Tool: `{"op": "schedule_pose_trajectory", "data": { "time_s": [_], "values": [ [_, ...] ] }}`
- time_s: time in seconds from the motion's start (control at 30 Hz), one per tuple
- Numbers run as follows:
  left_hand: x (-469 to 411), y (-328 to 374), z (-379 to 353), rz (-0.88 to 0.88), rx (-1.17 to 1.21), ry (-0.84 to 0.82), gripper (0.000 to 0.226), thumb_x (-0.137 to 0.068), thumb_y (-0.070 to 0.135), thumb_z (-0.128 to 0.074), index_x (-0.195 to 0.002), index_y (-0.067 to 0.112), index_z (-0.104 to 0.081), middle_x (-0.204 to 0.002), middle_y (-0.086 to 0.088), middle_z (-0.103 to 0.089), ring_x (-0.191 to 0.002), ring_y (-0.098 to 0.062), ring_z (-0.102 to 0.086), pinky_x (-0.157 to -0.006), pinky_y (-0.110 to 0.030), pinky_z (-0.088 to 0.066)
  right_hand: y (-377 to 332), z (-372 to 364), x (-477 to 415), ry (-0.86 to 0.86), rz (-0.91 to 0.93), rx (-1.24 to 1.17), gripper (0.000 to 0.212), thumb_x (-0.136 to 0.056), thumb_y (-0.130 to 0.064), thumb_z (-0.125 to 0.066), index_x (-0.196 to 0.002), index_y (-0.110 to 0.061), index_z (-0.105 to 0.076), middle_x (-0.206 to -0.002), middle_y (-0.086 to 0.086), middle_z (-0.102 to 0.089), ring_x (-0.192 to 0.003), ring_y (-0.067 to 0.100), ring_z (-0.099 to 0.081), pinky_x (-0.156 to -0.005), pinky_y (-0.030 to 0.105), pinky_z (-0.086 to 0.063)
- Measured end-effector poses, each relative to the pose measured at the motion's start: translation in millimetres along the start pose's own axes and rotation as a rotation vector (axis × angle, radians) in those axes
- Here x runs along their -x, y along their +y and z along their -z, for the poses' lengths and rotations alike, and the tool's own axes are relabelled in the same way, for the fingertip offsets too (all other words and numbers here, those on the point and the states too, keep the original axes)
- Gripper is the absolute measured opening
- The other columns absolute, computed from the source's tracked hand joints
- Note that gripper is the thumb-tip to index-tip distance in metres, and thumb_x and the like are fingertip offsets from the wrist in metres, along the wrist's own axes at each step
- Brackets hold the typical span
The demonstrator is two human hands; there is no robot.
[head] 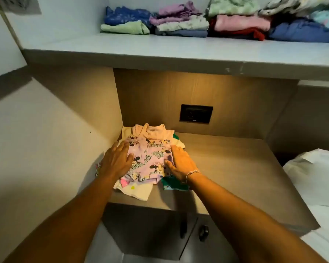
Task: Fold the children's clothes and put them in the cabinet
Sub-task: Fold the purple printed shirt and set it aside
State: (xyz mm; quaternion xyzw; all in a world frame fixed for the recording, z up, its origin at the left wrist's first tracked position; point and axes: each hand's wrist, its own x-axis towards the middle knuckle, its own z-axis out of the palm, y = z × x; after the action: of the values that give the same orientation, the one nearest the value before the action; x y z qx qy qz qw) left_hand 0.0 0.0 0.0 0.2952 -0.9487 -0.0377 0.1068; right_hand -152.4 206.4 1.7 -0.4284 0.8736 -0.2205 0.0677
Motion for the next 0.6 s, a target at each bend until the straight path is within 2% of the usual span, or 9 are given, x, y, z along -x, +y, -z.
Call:
{"op": "schedule_pose_trajectory", "data": {
  "time_s": [0.1,0.2,0.37,0.43,0.53,0.6],
  "values": [
    [-29.7,-7.7,-11.8,0.056,0.03,-0.117,0.058,-0.097,0.041,-0.042,-0.149,0.018,-0.031,-0.155,-0.007,-0.035,-0.138,-0.03,-0.037,-0.106,-0.05,-0.037,-1.4,-15.3,-28.8,-0.05,-0.165,-0.117,0.065,-0.092,-0.039,-0.056,-0.145,-0.013,-0.028,-0.149,0.012,-0.038,-0.133,0.032,-0.042,-0.11,0.043,-0.036],
    [-58.7,-9.1,-15.5,0.16,0.051,-0.227,0.054,-0.098,0.041,-0.041,-0.147,0.021,-0.033,-0.153,-0.008,-0.038,-0.134,-0.034,-0.04,-0.105,-0.055,-0.035,-1.5,-25.3,-53.5,-0.119,-0.35,-0.226,0.056,-0.09,-0.034,-0.057,-0.138,-0.016,-0.037,-0.138,0.014,-0.052,-0.121,0.035,-0.053,-0.1,0.042,-0.044],
    [-101.8,-10.8,-14.5,0.292,0.088,-0.346,0.048,-0.101,0.041,-0.032,-0.139,0.013,-0.041,-0.143,-0.02,-0.046,-0.128,-0.041,-0.044,-0.106,-0.051,-0.036,9.9,-20.9,-96.2,-0.053,-0.641,-0.65,0.055,-0.086,-0.017,-0.062,-0.136,-0.005,-0.043,-0.134,0.017,-0.055,-0.12,0.035,-0.053,-0.092,0.034,-0.044],
    [-113.8,-7.1,-16.0,0.328,0.132,-0.384,0.05,-0.101,0.044,-0.033,-0.14,0.013,-0.041,-0.145,-0.019,-0.045,-0.13,-0.041,-0.042,-0.109,-0.052,-0.034,15.7,-18.5,-109.0,-0.036,-0.707,-0.749,0.043,-0.085,-0.016,-0.067,-0.123,0.001,-0.054,-0.124,0.021,-0.06,-0.114,0.034,-0.056,-0.093,0.037,-0.049],
    [-125.0,-1.8,-21.4,0.378,0.14,-0.389,0.053,-0.1,0.045,-0.039,-0.14,0.011,-0.044,-0.145,-0.018,-0.045,-0.13,-0.04,-0.044,-0.109,-0.049,-0.035,20.2,-20.4,-118.0,-0.033,-0.71,-0.802,0.017,-0.08,-0.021,-0.074,-0.086,-0.005,-0.069,-0.103,0.018,-0.071,-0.102,0.032,-0.063,-0.093,0.046,-0.052],
    [-128.3,-1.7,-26.9,0.401,0.136,-0.376,0.052,-0.098,0.046,-0.044,-0.136,0.011,-0.049,-0.141,-0.017,-0.05,-0.126,-0.04,-0.047,-0.105,-0.048,-0.04,18.3,-24.1,-121.1,-0.034,-0.678,-0.827,0.019,-0.081,-0.023,-0.075,-0.085,-0.005,-0.07,-0.1,0.018,-0.072,-0.101,0.033,-0.066,-0.091,0.047,-0.054]
  ]
}}
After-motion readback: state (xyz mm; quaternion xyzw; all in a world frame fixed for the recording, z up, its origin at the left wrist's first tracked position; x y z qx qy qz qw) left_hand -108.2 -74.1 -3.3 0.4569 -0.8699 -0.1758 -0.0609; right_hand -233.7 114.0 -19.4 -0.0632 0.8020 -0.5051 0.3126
